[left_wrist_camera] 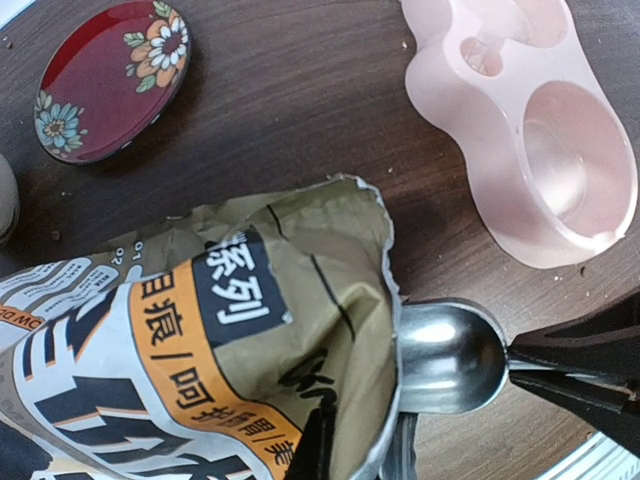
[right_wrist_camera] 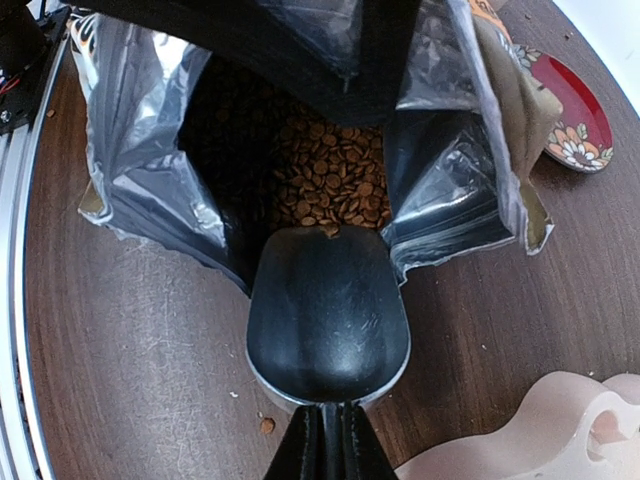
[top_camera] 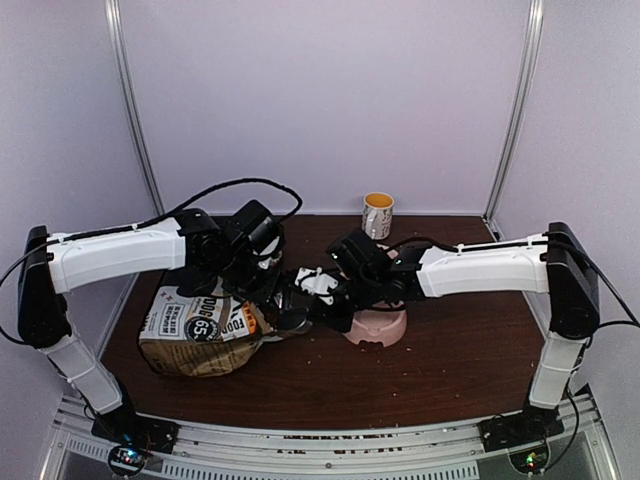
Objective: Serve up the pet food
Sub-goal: Insert the spatula into the pet food bag, then collect the pet food from the pet food bag.
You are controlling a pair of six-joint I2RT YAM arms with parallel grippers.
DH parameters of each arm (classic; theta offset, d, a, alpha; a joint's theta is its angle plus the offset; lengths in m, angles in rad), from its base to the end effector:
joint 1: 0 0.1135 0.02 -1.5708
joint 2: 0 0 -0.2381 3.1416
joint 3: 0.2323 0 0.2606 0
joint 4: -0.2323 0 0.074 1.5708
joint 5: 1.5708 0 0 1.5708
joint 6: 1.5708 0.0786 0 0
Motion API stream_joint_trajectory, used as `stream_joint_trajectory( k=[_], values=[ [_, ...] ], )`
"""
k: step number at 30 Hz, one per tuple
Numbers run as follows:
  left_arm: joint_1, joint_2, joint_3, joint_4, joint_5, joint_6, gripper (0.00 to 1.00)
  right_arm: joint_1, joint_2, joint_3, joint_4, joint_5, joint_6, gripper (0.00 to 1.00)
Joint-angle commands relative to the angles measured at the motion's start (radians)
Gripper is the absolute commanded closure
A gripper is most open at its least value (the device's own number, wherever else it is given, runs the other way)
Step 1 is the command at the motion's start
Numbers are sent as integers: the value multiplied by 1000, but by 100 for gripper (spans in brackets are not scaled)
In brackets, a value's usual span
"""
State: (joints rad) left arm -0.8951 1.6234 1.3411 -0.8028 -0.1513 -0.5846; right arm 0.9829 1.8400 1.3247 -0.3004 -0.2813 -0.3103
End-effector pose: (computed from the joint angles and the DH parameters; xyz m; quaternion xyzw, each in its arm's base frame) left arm 0.2367 -0.2763 0.2041 0.1317 0.9590 -0.1075 0.2266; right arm 0.2237 0.3749 0.1614 -0.5958 0.7035 0.2435 0.3016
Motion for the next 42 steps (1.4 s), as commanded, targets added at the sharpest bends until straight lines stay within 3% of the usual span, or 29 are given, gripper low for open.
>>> stream_joint_trajectory(
  k=[1, 9, 19, 31, 42],
  values=[
    [-11, -35, 2, 97, 49, -16, 100, 18, 67, 9, -4, 118, 6, 100],
    [11, -45, -35, 128, 118, 6, 100, 42, 60, -29, 148, 62, -2, 100],
    [22, -59, -66, 171, 194, 8, 100, 42, 135, 8, 210, 56, -2, 100],
    [35, -87, -88, 192, 235, -3, 100, 43, 145, -101, 473, 9, 74, 100],
    [39, -120, -116, 182, 207, -4, 100, 41, 144, -144, 544, 35, 105, 100]
  ],
)
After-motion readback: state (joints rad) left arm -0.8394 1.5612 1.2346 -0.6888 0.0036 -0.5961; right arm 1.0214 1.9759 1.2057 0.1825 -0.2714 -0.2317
